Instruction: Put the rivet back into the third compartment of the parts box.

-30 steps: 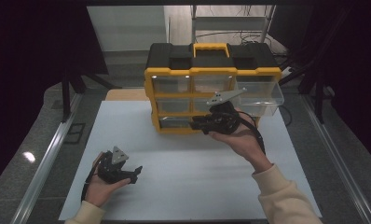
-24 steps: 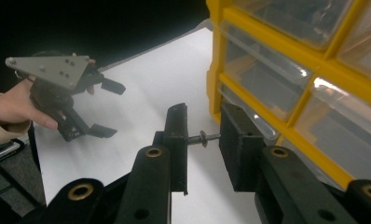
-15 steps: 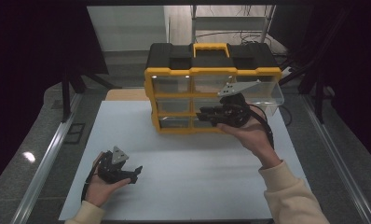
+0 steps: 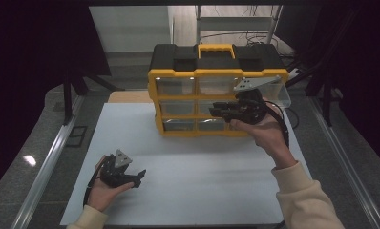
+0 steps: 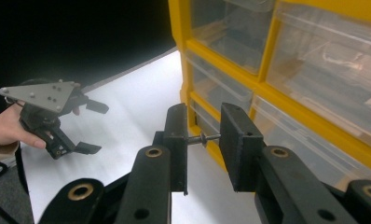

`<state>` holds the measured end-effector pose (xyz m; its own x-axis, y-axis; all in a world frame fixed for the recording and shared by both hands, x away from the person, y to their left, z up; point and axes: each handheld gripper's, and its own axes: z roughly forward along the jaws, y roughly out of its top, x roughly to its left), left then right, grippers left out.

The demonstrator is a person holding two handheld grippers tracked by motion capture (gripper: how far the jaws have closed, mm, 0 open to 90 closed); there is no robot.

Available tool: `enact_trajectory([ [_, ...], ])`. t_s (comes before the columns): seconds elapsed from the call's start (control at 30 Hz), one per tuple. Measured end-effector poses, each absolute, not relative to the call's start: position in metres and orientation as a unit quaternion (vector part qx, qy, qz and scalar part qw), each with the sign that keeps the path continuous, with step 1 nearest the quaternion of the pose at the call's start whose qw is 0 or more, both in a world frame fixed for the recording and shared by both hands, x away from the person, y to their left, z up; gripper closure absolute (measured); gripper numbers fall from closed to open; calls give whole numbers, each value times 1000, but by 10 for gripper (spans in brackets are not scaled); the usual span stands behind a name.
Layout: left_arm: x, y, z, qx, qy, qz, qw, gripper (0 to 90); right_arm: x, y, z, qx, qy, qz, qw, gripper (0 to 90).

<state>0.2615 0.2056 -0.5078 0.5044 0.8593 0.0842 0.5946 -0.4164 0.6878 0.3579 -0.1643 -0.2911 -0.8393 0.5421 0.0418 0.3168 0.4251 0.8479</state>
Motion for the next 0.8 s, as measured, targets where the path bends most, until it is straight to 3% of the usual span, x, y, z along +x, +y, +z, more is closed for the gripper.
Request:
enact_trajectory([
  [0.8, 261, 205, -507, 812, 447, 219, 303, 96, 361, -198, -268, 283, 810, 492, 149, 724],
])
